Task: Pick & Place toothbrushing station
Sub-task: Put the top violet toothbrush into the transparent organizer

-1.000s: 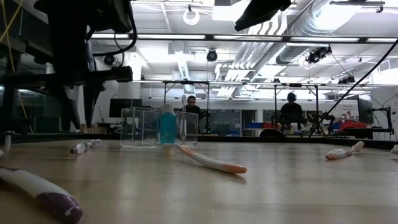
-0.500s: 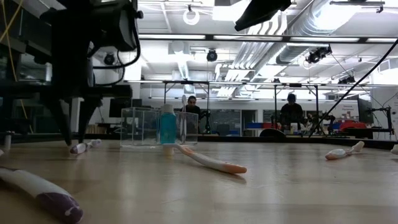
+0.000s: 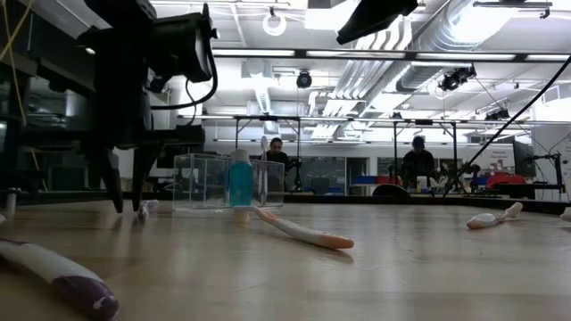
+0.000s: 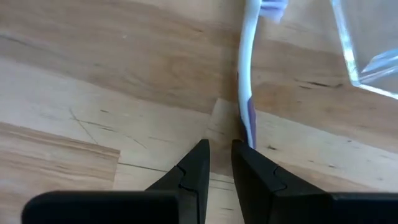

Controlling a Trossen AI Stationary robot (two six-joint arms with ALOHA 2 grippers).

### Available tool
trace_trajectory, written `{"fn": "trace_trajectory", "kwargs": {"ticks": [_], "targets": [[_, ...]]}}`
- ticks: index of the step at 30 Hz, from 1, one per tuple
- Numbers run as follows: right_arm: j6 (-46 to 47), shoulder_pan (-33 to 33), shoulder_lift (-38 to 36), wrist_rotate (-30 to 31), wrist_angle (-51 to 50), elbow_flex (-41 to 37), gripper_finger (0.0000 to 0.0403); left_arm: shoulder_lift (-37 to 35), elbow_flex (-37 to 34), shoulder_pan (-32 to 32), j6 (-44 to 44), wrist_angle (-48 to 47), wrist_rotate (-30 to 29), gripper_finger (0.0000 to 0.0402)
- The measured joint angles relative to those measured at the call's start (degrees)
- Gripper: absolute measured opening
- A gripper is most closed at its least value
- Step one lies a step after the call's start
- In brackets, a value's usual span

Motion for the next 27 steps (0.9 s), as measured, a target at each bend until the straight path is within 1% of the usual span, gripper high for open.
{"fn": "trace_trajectory", "kwargs": {"ticks": [4,14,20,27], "targets": [[0.0,0.01,0.0,-0.02,-0.01,0.0,0.0174,-0.17,0.05,0.2,0.67,-0.06,1.42,0.0062],[0.0,0.0,0.0,-0.02,0.0,0.0,0.0174,-0.17,2.33,0.01,3.0,0.08,1.35,0.0062],[0.0,0.0,0.0,-0.02,0.0,0.0,0.0174,-0.2,2.82,0.69,2.68,-0.47,-1.15,0.0062],[0.0,0.0,0.0,-0.04,0.0,0.0,0.0174,-0.2,2.84,0.97,1.28,-1.14,-2.58,0.0062]]}}
